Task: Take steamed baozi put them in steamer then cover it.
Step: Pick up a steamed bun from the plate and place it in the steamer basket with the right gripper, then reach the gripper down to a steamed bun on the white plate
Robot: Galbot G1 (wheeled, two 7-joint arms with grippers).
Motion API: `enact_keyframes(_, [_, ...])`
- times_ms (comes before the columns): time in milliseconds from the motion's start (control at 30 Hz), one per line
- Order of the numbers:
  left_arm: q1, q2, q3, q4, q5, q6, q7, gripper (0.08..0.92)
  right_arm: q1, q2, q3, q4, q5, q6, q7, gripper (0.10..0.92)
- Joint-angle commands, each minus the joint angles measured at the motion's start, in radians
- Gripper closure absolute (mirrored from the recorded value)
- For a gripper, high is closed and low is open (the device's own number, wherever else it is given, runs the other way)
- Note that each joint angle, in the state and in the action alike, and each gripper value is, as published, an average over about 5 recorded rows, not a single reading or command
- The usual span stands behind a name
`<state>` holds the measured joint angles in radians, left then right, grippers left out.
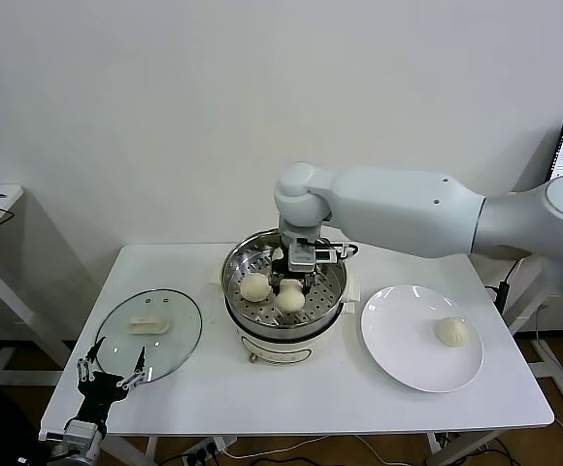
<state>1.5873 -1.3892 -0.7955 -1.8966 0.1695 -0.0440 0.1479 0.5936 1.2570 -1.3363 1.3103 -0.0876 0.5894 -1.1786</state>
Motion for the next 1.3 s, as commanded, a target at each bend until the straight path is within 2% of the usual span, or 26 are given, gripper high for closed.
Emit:
enact_keyframes(33, [-0.001, 0.000, -0.003, 0.001, -0.002, 0.000, 0.001, 0.177, -0.053, 0.041, -0.010, -0.042, -0.010, 0.019, -0.003, 0.448])
enact_keyframes(467, [0.001, -0.001, -0.006, -0.003, -0.005, 0.003, 0.000, 0.177, -0.064, 0.053, 0.003, -0.058, -0.019, 0.013, -0.017, 0.402])
enact_keyframes(667, [0.004, -0.004, -0.002, -0.009, -0.004, 0.005, -0.003, 0.177, -0.004, -0.002, 0.038, -0.051, 0.020, 0.012, -0.027, 0.255])
enact_keyframes(833, [0.010, -0.006, -0.003, -0.014, -0.004, 0.006, -0.004, 0.177, 0.111, -0.129, 0.066, -0.060, 0.117, -0.018, -0.072, 0.205])
enact_keyframes(967, [0.010, -0.007, 0.001, -0.027, -0.004, 0.008, -0.007, 0.177, 0.143, -0.251, 0.088, -0.088, 0.186, -0.100, -0.121, 0.203])
enact_keyframes(1100, [0.012, -0.008, 0.007, -0.038, -0.002, 0.011, -0.008, 0.177, 0.103, -0.384, 0.103, -0.111, 0.213, -0.251, -0.160, 0.203])
enact_keyframes(1300, [0.013, -0.008, 0.013, -0.033, 0.001, 0.009, -0.009, 0.177, -0.116, -0.585, 0.238, -0.096, 0.145, -0.534, -0.159, 0.203])
